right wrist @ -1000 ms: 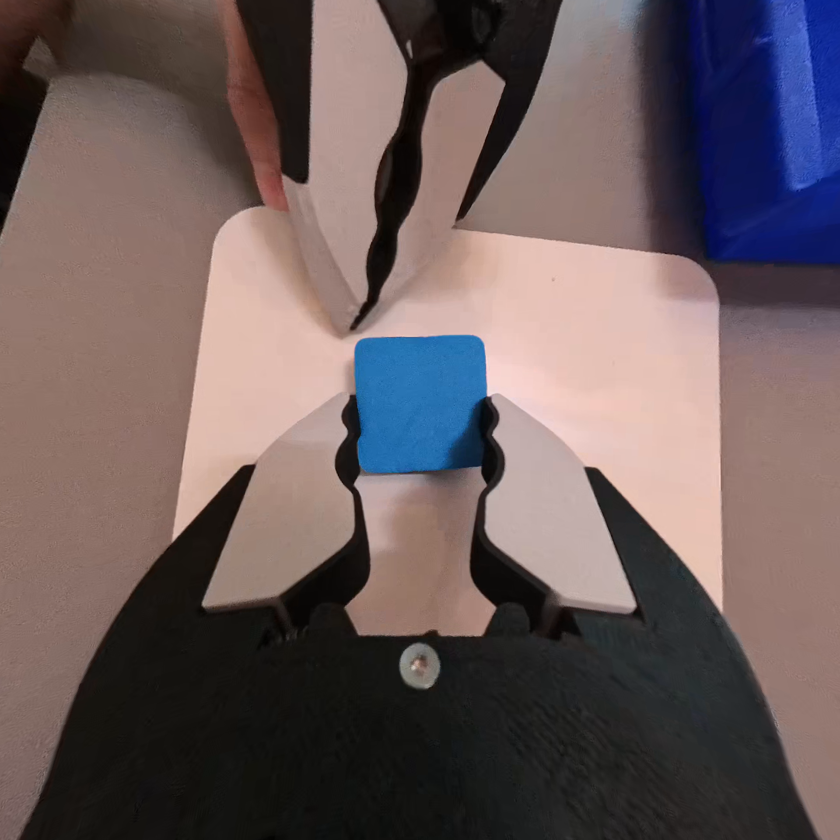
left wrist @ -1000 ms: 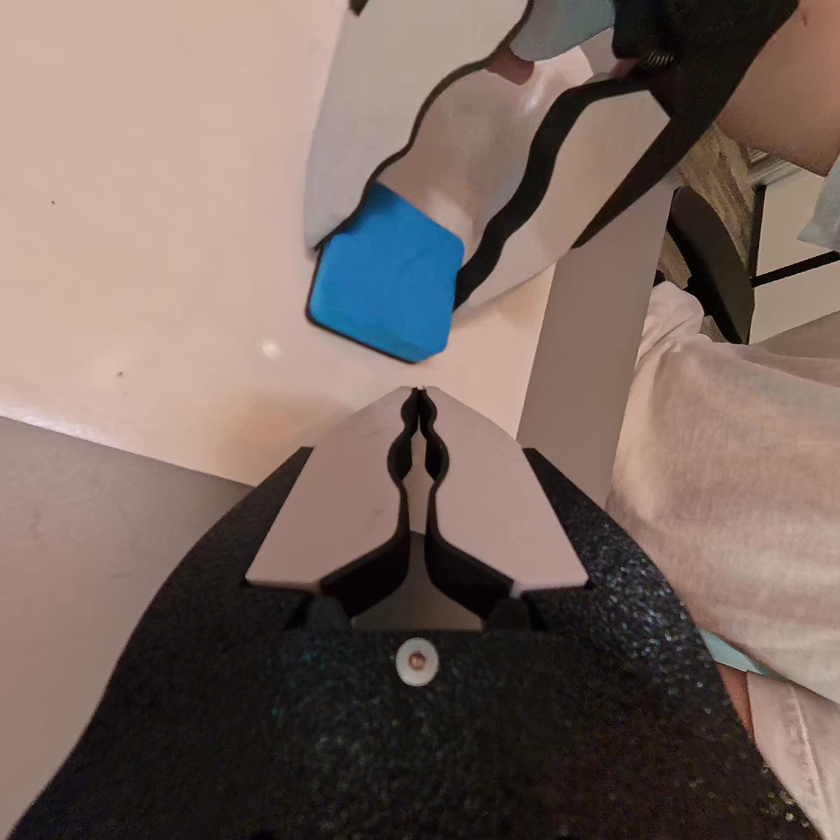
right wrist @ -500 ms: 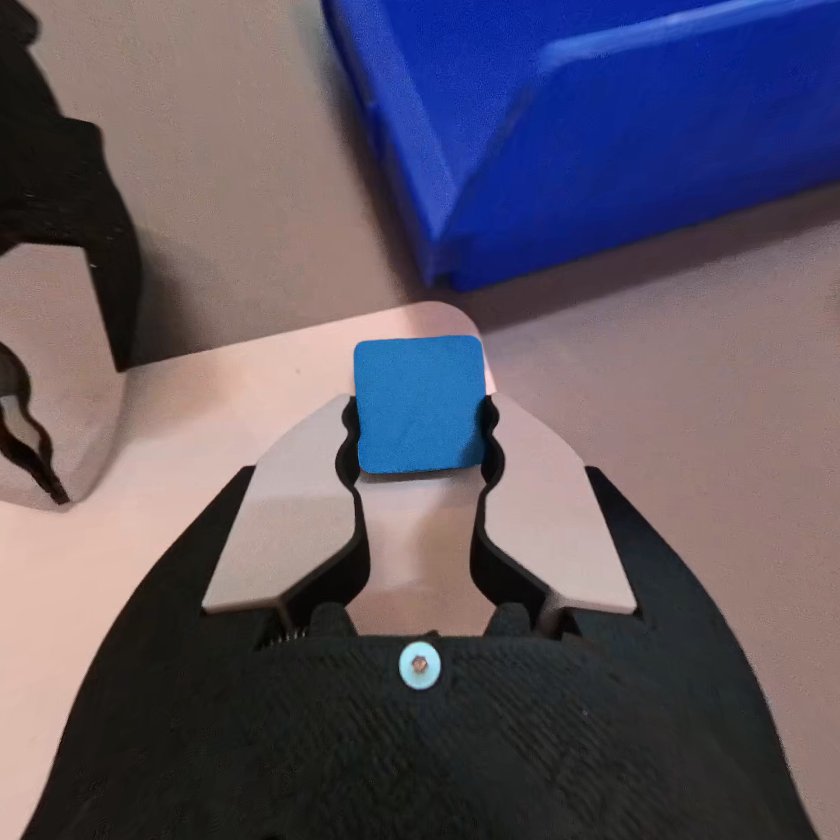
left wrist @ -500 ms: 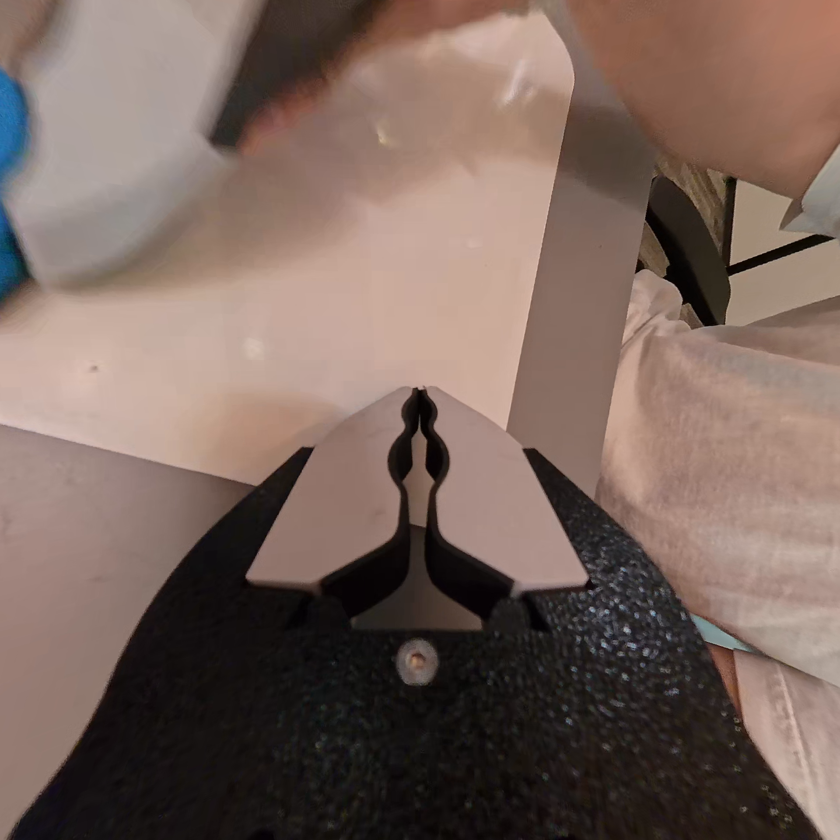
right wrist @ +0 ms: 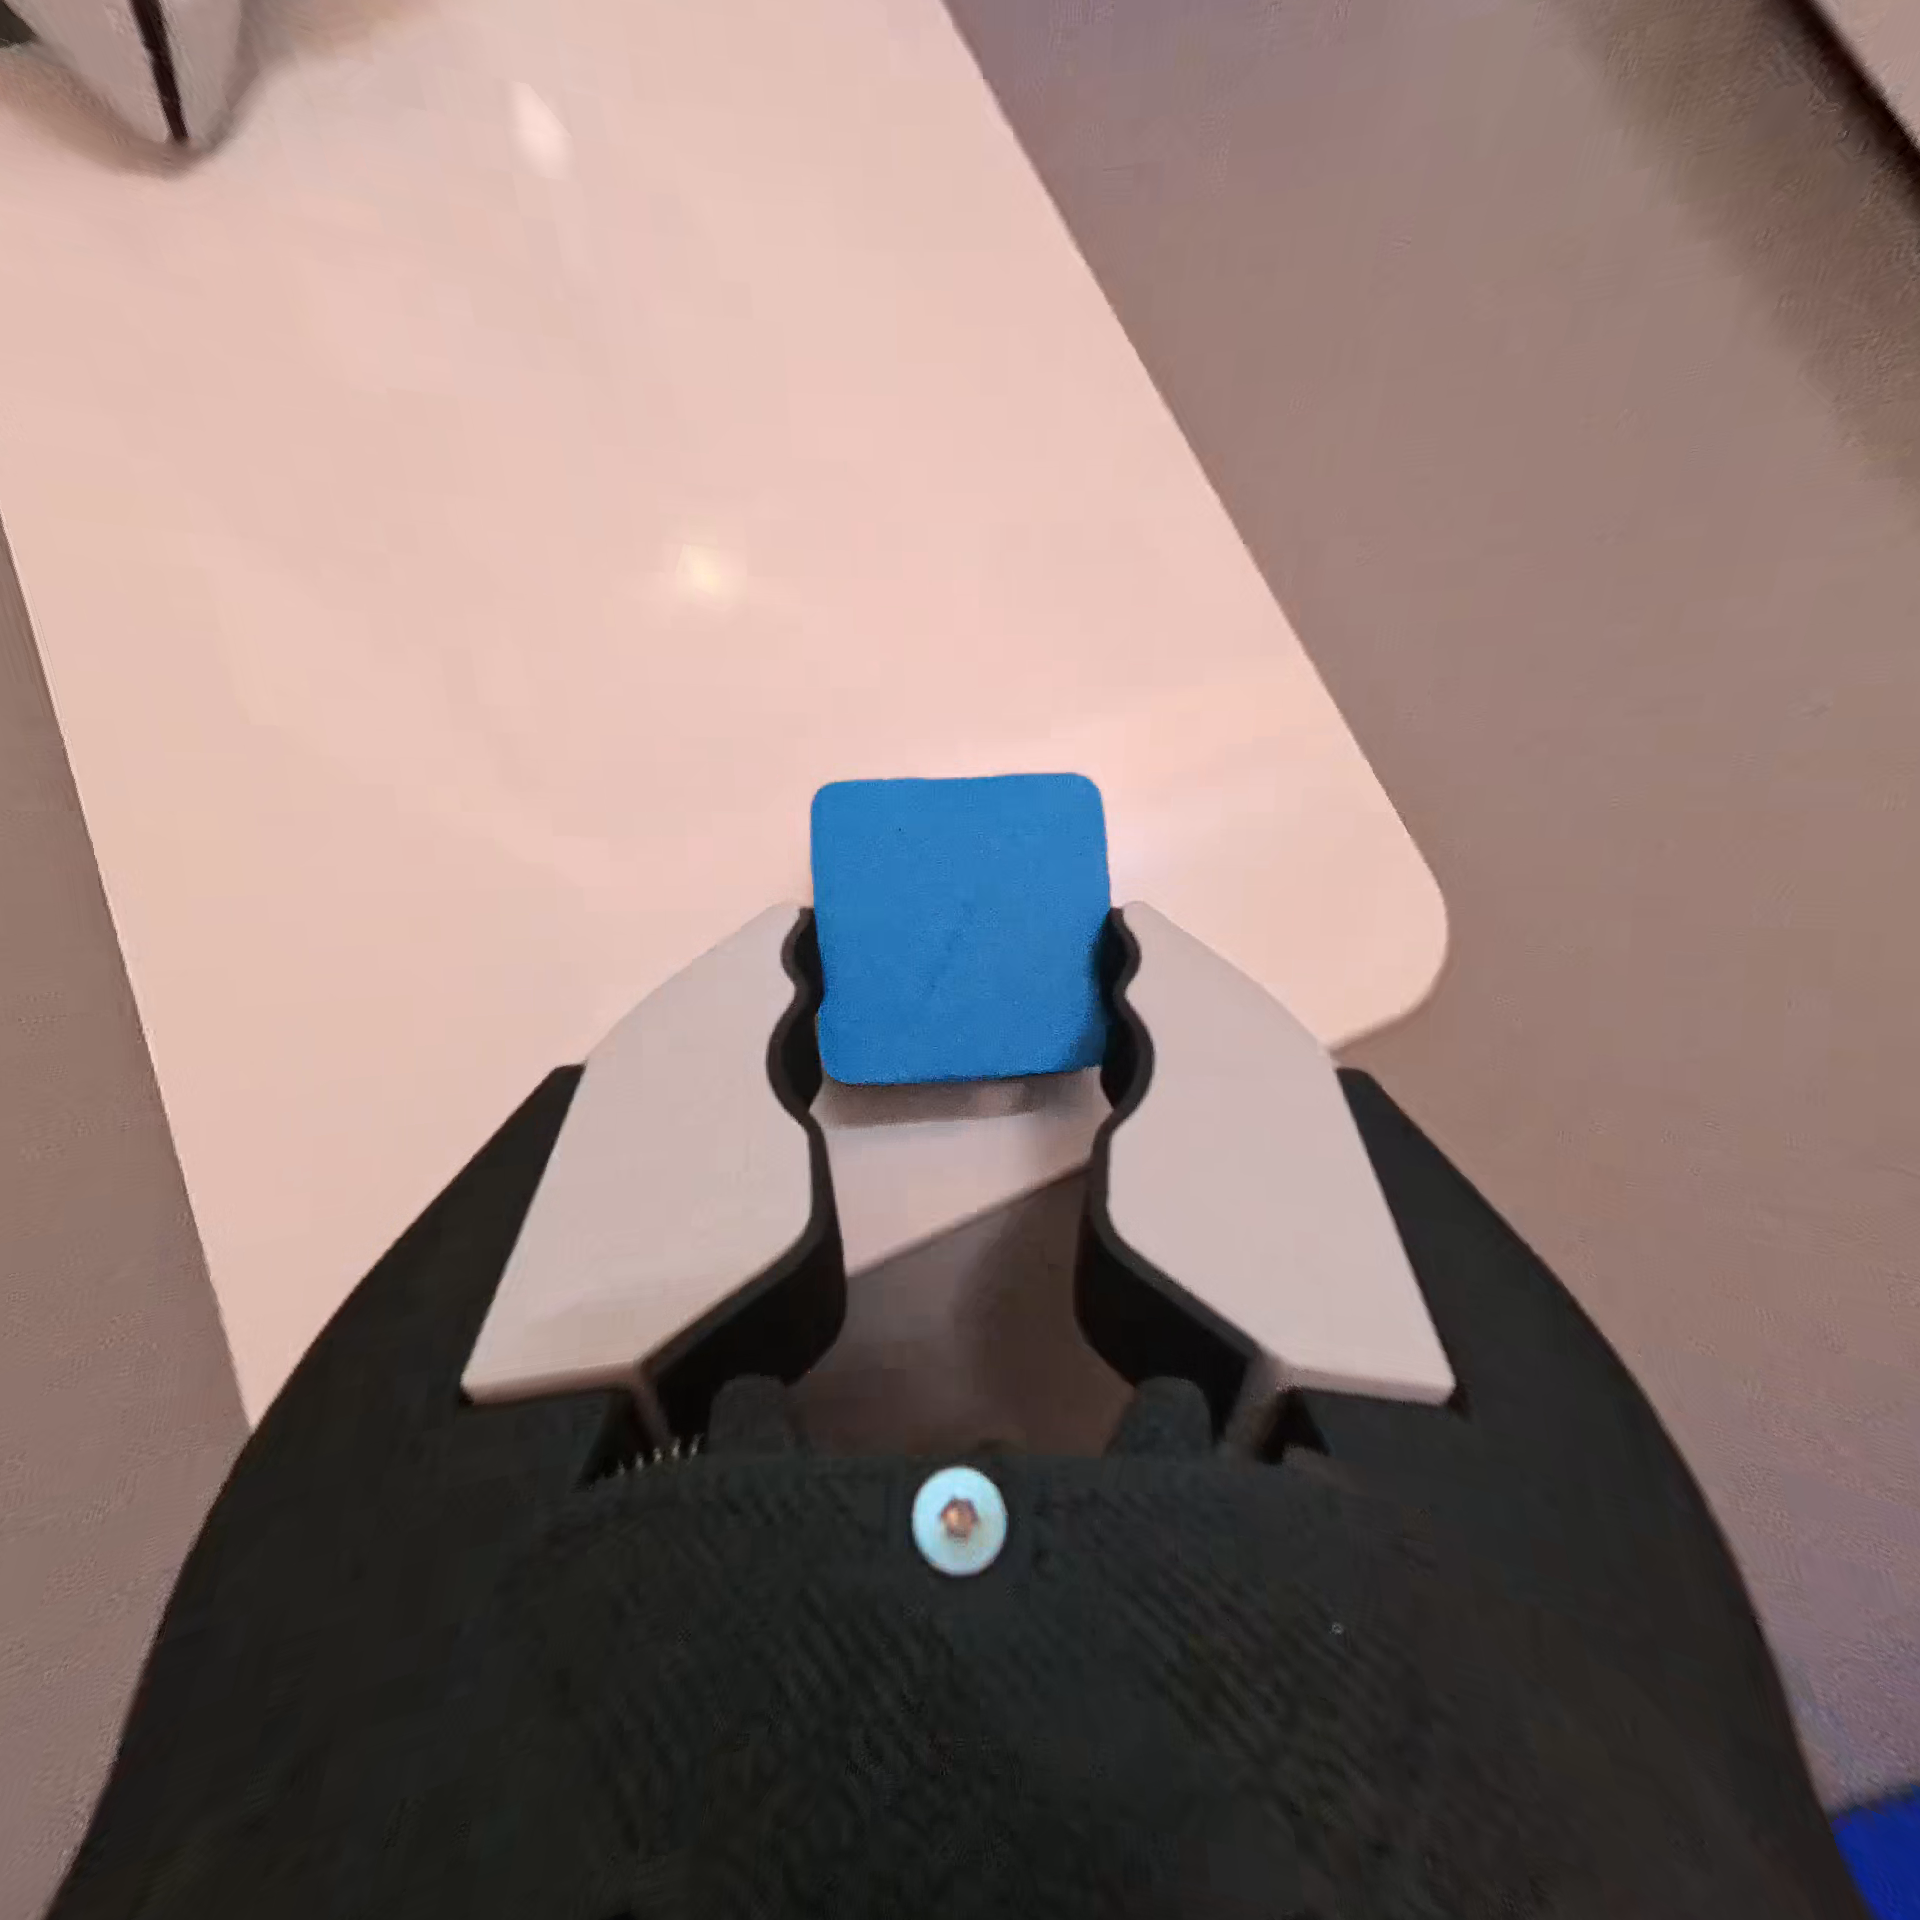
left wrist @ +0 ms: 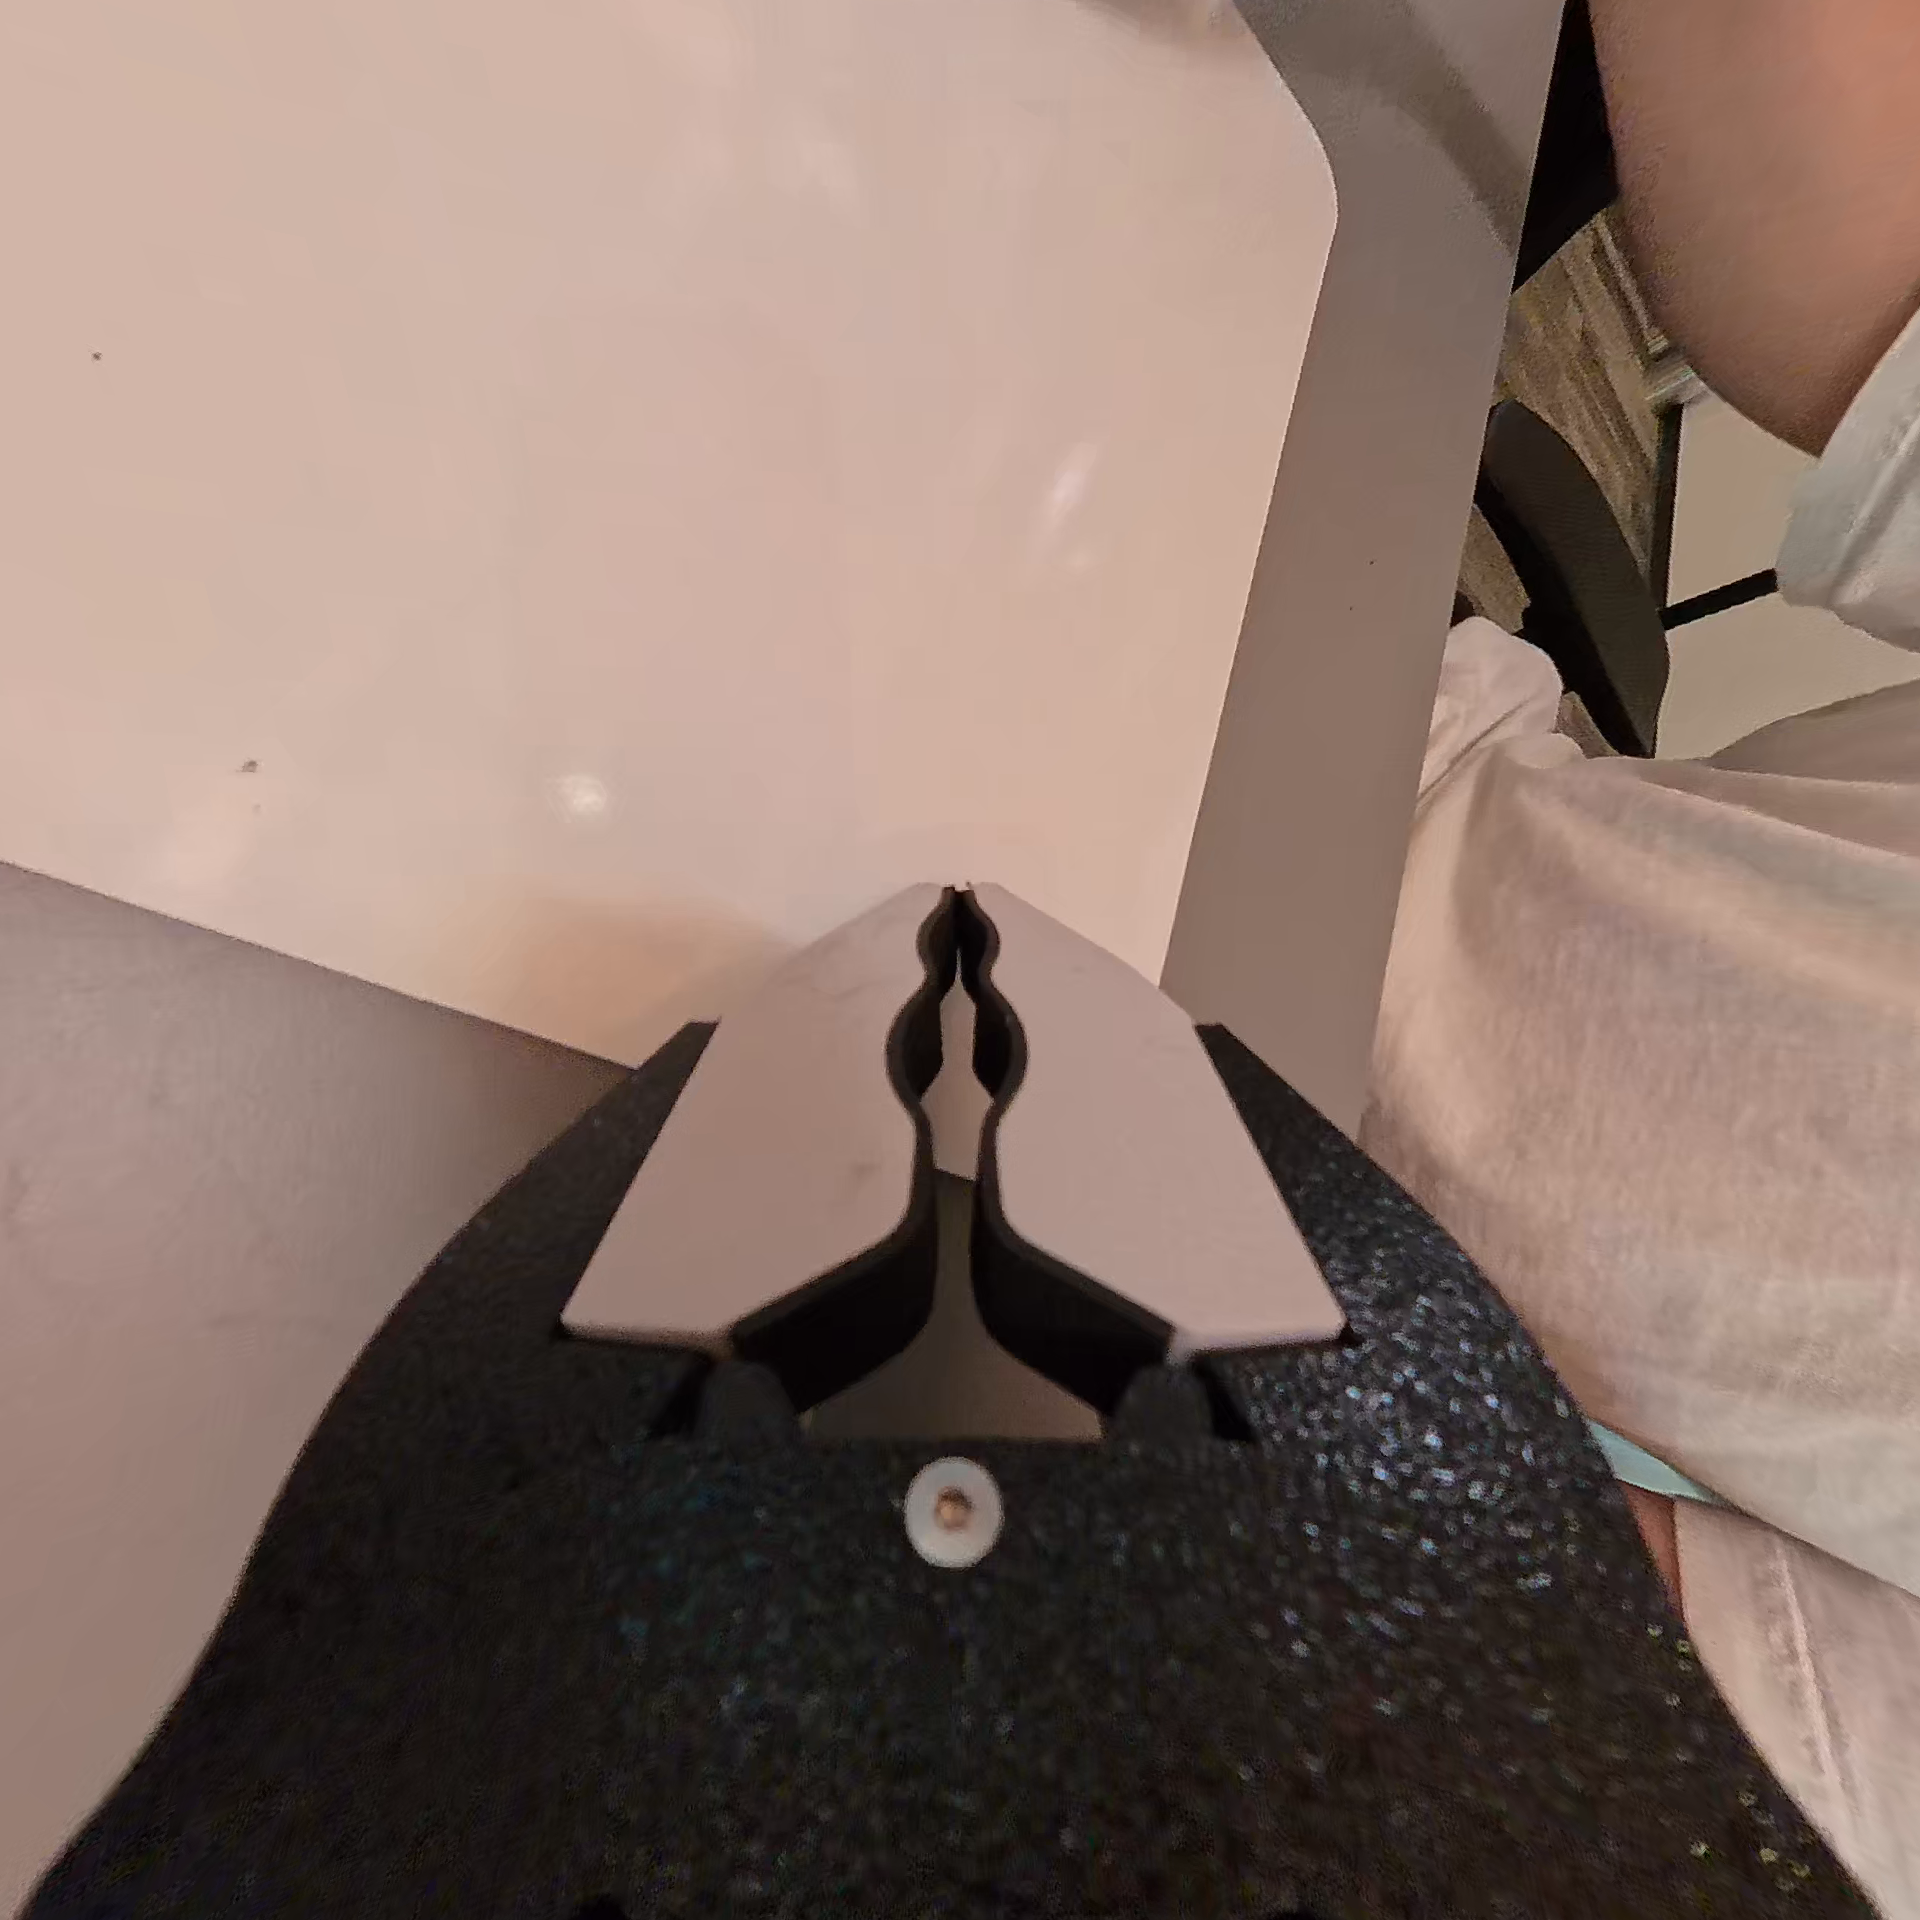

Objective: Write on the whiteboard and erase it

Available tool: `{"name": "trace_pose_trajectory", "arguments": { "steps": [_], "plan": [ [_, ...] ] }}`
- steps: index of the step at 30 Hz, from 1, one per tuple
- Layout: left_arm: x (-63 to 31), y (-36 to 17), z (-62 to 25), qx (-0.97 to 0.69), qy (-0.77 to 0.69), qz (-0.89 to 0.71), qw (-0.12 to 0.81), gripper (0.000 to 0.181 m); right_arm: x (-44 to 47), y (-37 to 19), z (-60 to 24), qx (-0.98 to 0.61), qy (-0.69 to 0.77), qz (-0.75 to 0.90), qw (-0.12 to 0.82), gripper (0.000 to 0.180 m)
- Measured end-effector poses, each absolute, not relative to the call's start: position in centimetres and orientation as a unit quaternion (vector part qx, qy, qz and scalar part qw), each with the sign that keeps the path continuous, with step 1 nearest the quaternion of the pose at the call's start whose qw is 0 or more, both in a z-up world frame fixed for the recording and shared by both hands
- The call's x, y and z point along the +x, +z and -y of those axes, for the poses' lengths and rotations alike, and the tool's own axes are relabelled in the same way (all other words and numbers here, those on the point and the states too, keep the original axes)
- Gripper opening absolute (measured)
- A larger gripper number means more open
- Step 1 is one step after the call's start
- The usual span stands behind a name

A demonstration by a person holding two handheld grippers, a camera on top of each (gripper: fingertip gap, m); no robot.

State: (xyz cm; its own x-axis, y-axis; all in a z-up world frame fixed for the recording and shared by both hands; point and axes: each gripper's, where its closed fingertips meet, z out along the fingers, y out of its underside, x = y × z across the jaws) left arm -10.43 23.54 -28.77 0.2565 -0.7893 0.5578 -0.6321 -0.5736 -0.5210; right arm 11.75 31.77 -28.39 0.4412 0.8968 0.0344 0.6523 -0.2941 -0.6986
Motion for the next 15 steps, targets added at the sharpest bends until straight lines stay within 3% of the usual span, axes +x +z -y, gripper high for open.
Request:
{"name": "trace_pose_trajectory", "arguments": {
  "steps": [3,7,11,15],
  "plan": [
    [-10.4,-28.8,-23.5,-0.787,-0.409,-0.451,0.096,0.0,14.7,-28.0,-31.3,-0.8,0.155,0.478,0.326,0.052],
    [-10.4,-28.8,-23.5,-0.788,-0.407,-0.451,0.1,0.0,17.5,-22.5,-32.1,-0.796,0.104,0.423,0.421,0.052],
    [-10.4,-28.7,-23.3,-0.78,-0.416,-0.457,0.094,0.0,29.3,-15.4,-34.9,-0.829,-0.015,0.222,0.514,0.053],
    [-10.5,-28.6,-23.7,-0.773,-0.399,-0.479,0.115,0.0,40.4,-16.8,-36.8,-0.865,-0.04,0.082,0.493,0.053]
  ]
}}
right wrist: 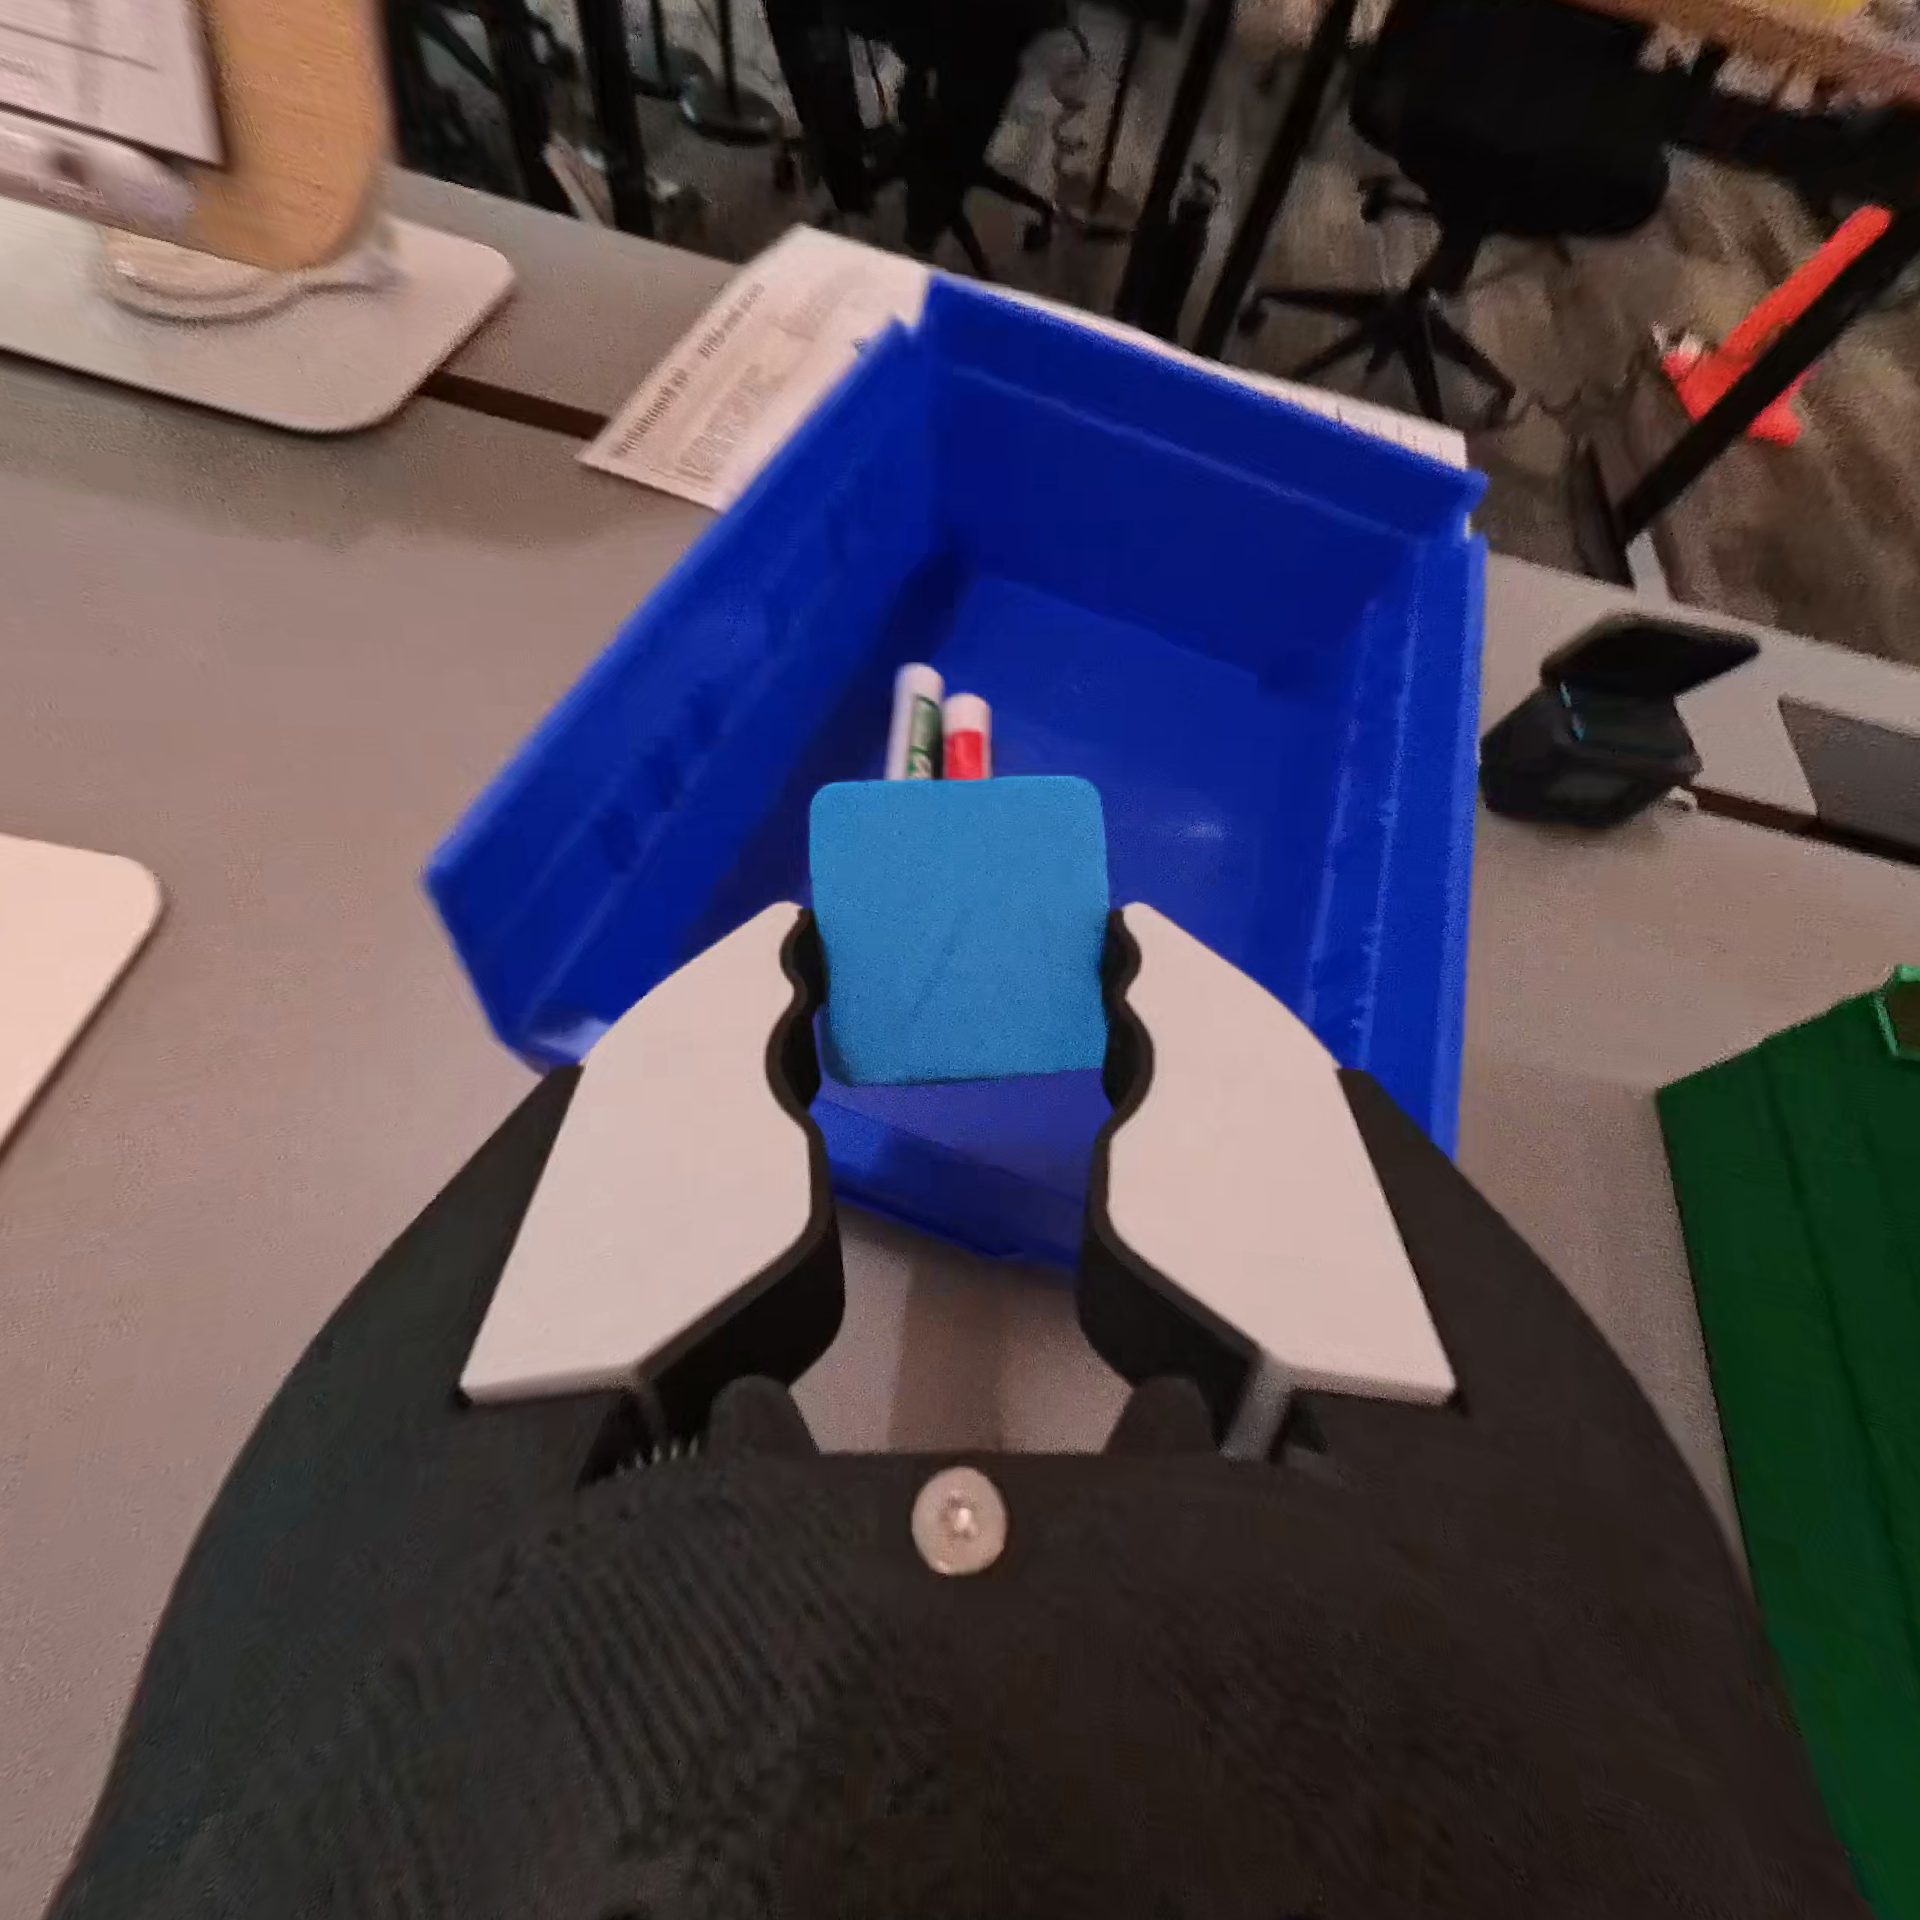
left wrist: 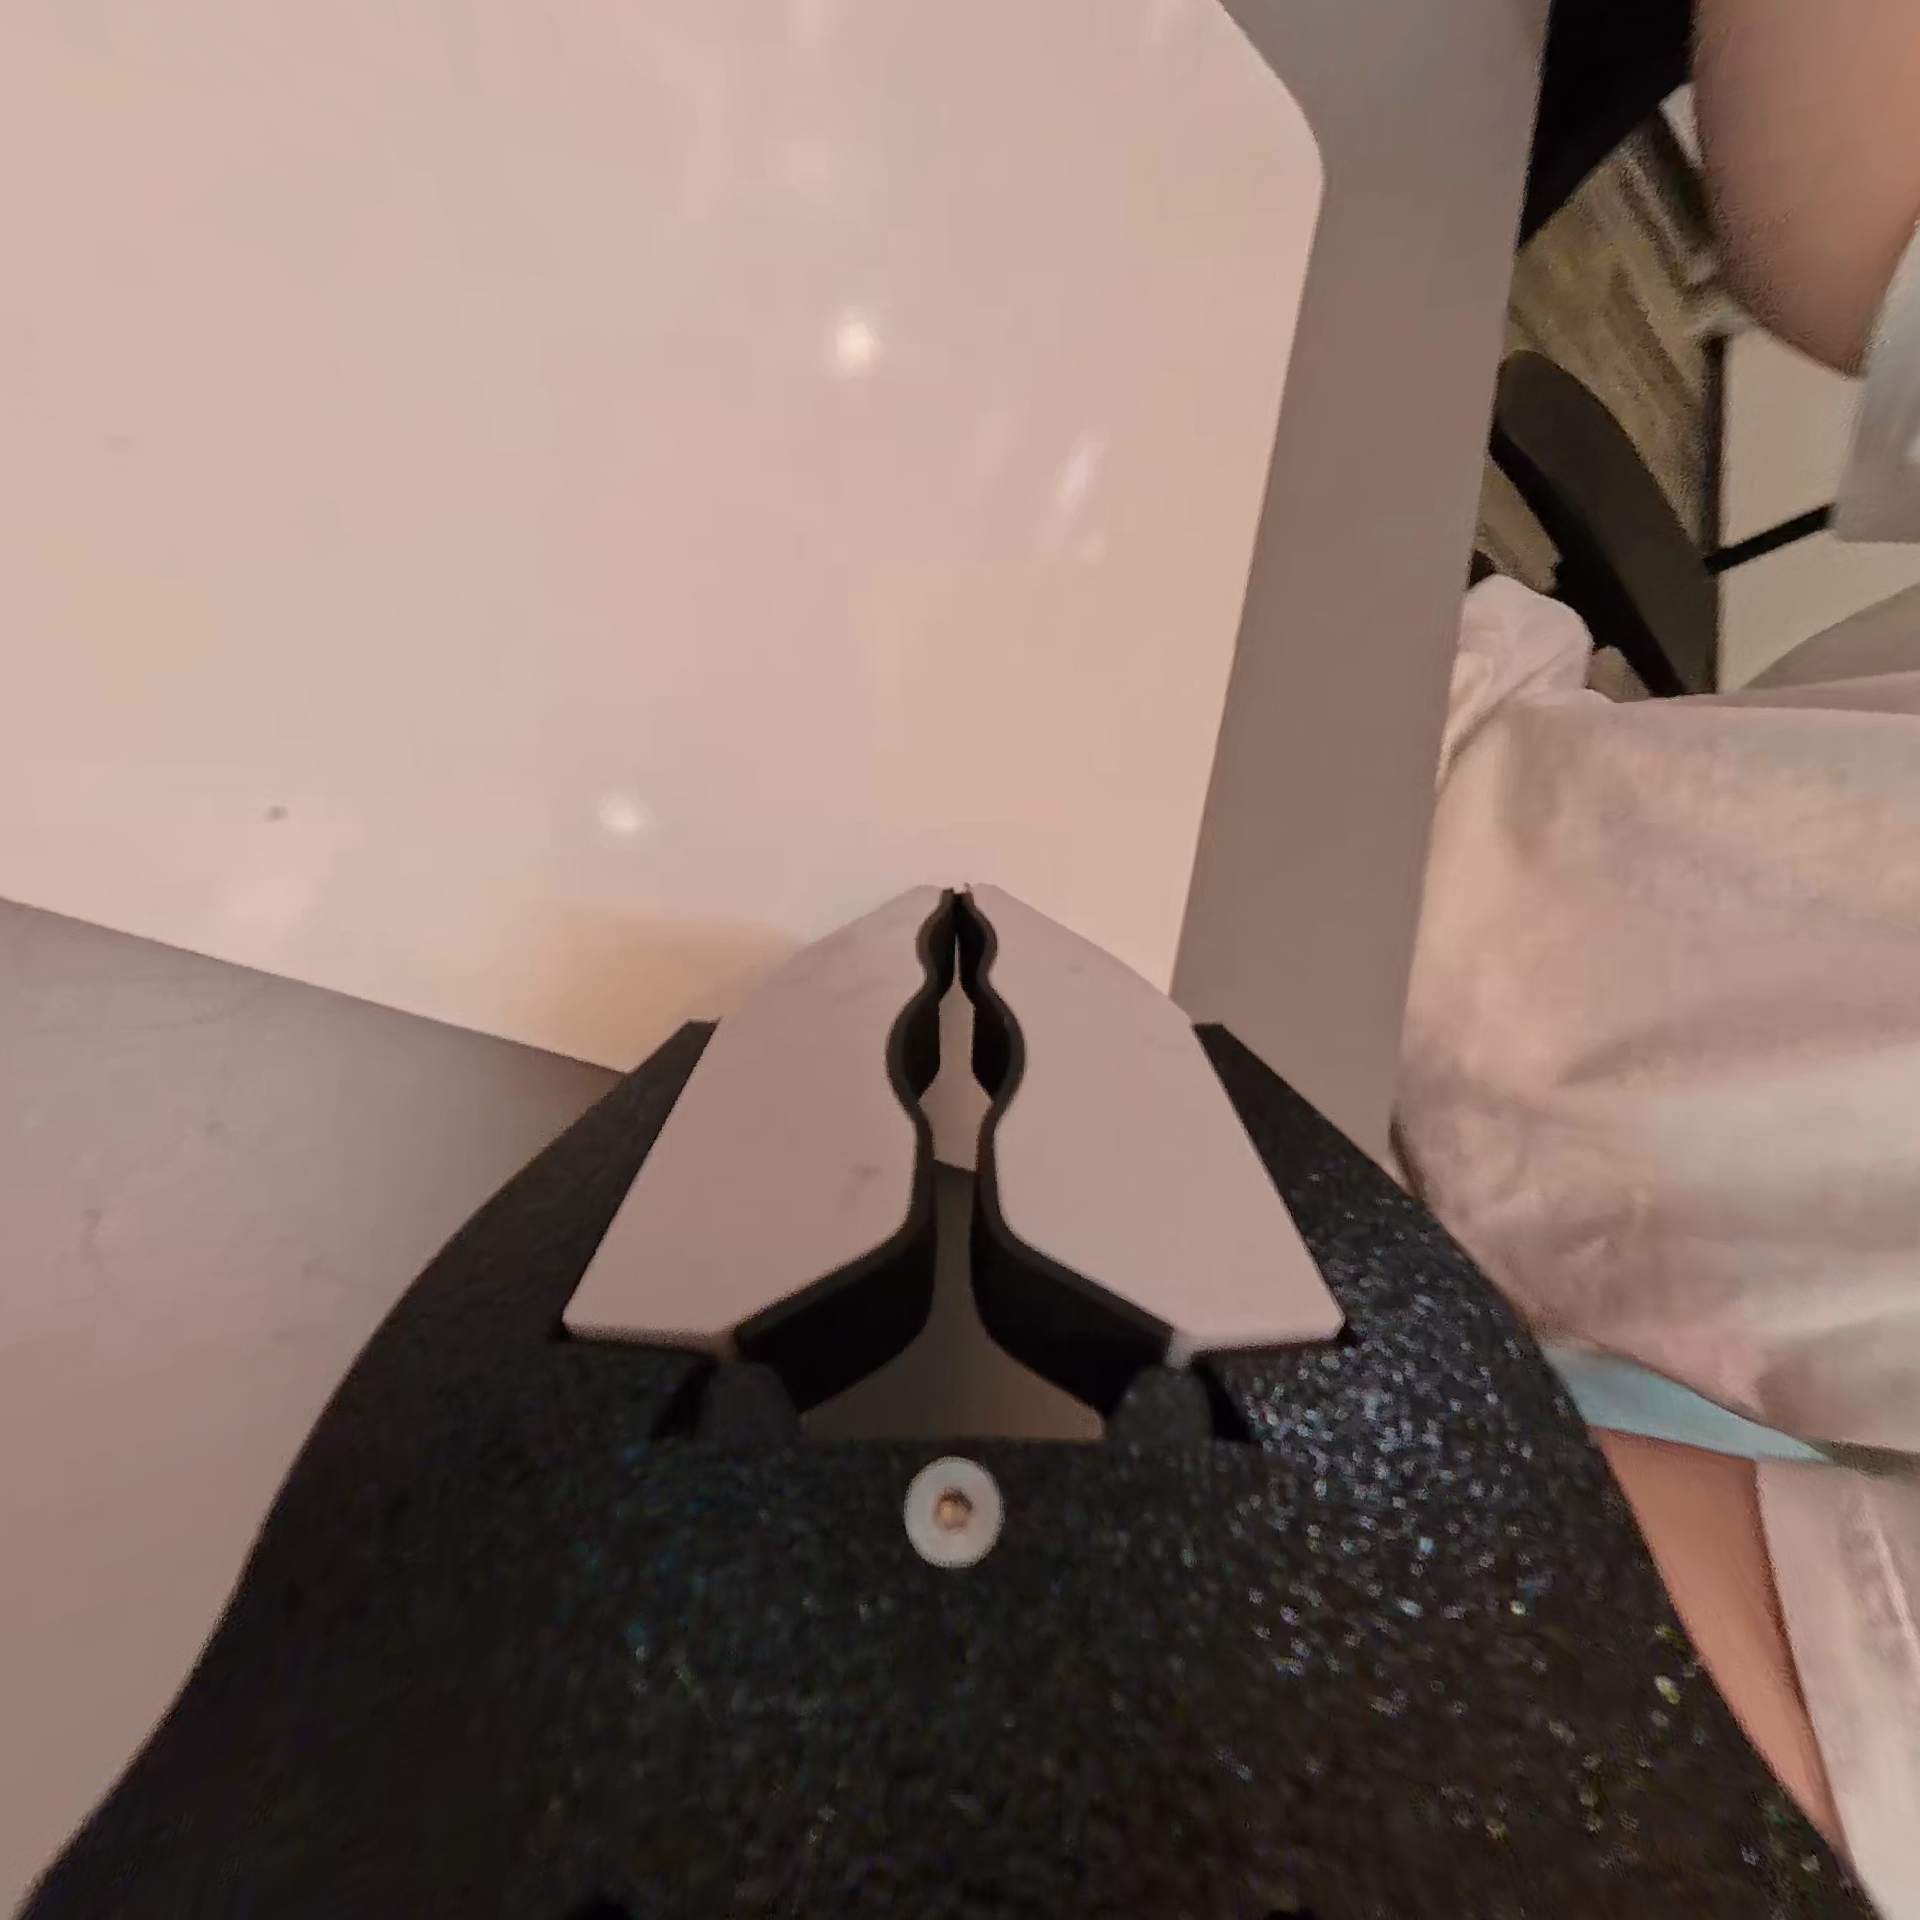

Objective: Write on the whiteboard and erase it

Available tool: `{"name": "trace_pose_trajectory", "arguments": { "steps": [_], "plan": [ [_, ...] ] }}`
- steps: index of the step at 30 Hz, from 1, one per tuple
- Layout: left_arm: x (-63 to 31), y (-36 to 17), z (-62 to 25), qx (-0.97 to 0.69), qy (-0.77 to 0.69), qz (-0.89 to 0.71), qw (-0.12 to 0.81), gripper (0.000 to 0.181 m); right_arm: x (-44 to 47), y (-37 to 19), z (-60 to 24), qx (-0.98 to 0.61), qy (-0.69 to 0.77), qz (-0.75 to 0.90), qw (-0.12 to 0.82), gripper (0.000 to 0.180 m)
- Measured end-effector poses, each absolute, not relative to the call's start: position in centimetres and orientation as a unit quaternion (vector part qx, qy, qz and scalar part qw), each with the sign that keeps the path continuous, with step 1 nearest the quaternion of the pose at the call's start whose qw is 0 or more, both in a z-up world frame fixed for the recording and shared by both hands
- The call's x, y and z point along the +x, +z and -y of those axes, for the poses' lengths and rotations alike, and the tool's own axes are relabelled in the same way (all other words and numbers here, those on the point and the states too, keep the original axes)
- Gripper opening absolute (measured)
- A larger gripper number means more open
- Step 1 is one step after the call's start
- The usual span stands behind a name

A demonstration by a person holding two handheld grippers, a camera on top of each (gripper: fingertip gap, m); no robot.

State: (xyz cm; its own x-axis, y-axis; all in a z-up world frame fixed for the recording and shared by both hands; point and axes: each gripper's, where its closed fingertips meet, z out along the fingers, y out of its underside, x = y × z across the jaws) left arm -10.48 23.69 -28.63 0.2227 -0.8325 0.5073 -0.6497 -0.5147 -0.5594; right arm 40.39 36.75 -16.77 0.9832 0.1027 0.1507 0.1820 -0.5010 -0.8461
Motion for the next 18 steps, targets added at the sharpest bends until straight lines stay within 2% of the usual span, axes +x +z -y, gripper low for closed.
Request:
{"name": "trace_pose_trajectory", "arguments": {
  "steps": [5,12,18],
  "plan": [
    [-8.9,-27.0,-25.5,-0.788,-0.398,-0.438,0.167,0.0,45.4,-20.9,-39.1,-0.9,-0.024,0.019,0.436,0.053],
    [-5.3,-24.6,-27.2,-0.79,-0.367,-0.419,0.257,0.022,45.8,-22.9,-41.1,-0.917,-0.059,0.047,0.392,0.055],
    [-1.5,-24.5,-28.3,-0.798,-0.342,-0.404,0.287,0.033,45.0,-23.0,-41.7,-0.916,-0.054,0.073,0.39,0.083]
  ]
}}
